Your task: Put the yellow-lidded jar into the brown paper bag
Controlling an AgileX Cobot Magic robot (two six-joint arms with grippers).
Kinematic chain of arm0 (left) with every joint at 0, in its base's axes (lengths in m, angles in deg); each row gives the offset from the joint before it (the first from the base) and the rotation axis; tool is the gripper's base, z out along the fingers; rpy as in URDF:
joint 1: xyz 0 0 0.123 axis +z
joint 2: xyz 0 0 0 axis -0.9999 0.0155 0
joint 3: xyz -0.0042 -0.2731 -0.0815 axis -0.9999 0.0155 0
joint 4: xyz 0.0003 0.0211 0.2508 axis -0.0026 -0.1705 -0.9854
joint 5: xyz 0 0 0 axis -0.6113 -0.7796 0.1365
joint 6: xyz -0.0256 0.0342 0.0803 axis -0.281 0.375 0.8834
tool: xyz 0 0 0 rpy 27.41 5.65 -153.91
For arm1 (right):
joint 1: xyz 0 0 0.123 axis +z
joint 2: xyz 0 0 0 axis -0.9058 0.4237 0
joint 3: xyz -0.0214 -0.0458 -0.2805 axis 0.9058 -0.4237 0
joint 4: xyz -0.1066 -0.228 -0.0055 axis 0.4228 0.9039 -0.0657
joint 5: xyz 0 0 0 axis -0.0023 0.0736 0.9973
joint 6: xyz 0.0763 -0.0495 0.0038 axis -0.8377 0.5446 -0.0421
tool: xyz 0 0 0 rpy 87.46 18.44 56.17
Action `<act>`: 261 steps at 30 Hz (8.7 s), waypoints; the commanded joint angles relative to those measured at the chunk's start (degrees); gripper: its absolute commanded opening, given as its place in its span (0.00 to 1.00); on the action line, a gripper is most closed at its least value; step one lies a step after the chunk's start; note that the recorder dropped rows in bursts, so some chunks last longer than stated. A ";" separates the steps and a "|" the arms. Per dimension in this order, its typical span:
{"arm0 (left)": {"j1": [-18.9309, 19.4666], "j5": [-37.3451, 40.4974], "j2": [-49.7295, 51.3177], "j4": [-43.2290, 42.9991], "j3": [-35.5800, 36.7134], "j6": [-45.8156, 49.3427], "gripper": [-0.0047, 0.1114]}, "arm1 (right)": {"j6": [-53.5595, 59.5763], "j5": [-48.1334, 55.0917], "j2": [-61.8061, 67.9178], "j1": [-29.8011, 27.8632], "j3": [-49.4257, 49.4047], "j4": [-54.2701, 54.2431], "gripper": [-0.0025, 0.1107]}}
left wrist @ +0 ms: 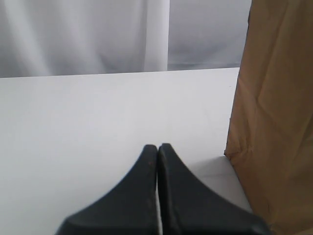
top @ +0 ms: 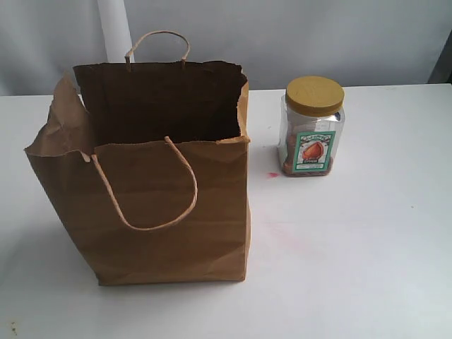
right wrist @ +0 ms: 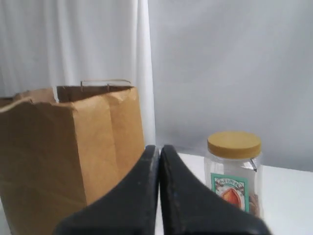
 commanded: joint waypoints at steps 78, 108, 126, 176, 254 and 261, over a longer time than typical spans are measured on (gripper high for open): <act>-0.15 -0.21 0.17 0.22 -0.13 -0.22 0.05 | 23.86 69.30 116.56 -10.07 113.90 -8.84 0.90; -0.15 -0.21 0.17 0.22 -0.13 -0.22 0.05 | 25.69 67.04 116.56 -10.07 113.90 -9.56 0.95; -0.15 -0.21 0.17 0.22 -0.13 -0.22 0.05 | 25.69 66.92 117.99 -10.07 113.90 -13.77 0.95; -0.15 -0.21 0.17 0.22 -0.13 -0.22 0.05 | 22.48 64.67 124.19 -10.07 113.90 -7.99 0.95; -0.15 -0.21 0.17 0.22 -0.13 -0.22 0.05 | 22.93 64.44 85.89 11.61 113.90 -5.38 0.02; -0.15 -0.21 0.17 0.22 -0.13 -0.22 0.05 | 23.42 50.86 86.01 16.67 113.90 -11.68 0.02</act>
